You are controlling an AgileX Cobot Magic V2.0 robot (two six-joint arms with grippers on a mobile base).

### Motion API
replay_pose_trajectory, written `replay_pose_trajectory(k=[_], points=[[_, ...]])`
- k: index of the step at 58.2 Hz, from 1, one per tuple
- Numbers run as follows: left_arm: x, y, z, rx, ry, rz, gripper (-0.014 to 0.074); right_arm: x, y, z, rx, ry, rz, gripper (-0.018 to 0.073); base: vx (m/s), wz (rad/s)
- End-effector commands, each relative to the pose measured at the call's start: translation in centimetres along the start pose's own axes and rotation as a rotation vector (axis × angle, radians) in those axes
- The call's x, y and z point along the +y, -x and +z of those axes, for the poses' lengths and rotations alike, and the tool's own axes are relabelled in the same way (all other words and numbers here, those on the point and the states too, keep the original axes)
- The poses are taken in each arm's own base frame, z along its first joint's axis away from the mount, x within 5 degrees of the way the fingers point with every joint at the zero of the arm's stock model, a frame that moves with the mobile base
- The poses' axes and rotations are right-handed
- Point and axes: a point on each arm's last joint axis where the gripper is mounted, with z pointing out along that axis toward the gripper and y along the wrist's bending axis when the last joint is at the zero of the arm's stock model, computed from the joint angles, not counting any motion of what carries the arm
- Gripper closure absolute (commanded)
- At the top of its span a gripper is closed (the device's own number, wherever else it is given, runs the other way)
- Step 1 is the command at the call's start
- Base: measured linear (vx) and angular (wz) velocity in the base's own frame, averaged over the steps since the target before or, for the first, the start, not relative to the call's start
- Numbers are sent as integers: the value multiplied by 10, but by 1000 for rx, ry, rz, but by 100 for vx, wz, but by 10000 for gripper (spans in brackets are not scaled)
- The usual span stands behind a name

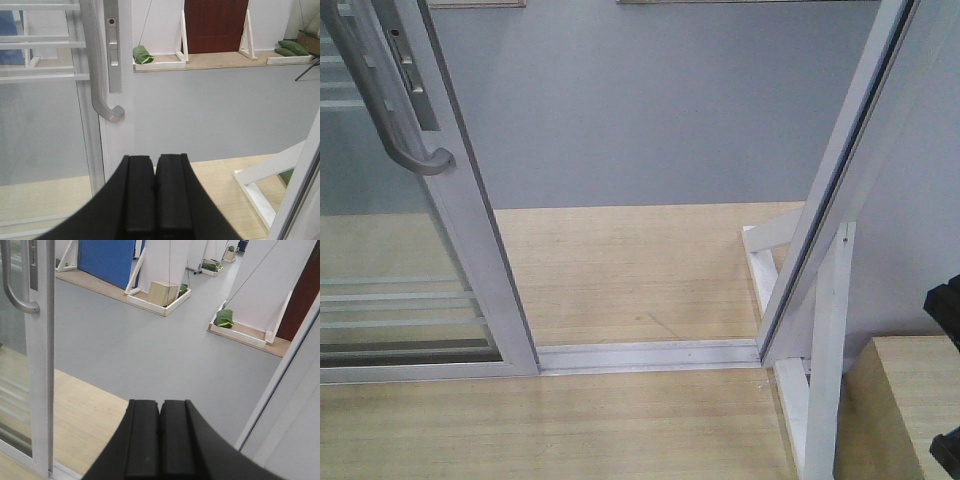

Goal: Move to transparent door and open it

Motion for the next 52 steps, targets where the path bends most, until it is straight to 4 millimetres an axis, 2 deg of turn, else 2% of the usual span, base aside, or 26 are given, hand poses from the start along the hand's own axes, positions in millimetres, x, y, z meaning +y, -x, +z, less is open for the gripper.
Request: replay_pose_trajectory(k=[1, 9, 24, 52], points=[[0, 14, -2, -87, -4, -16, 602, -3, 15, -2, -91, -20, -1, 562, 0, 0], [2, 5, -5, -132, 20, 45, 602, -3, 15, -2, -91, -20, -1, 562, 0, 0], [11, -56, 25, -233, 62, -27, 602, -3, 15, -2, -89, -19, 1, 562, 0, 0], [11, -54, 24, -231, 67, 13, 602, -3, 15, -2, -89, -18, 1, 562, 0, 0]])
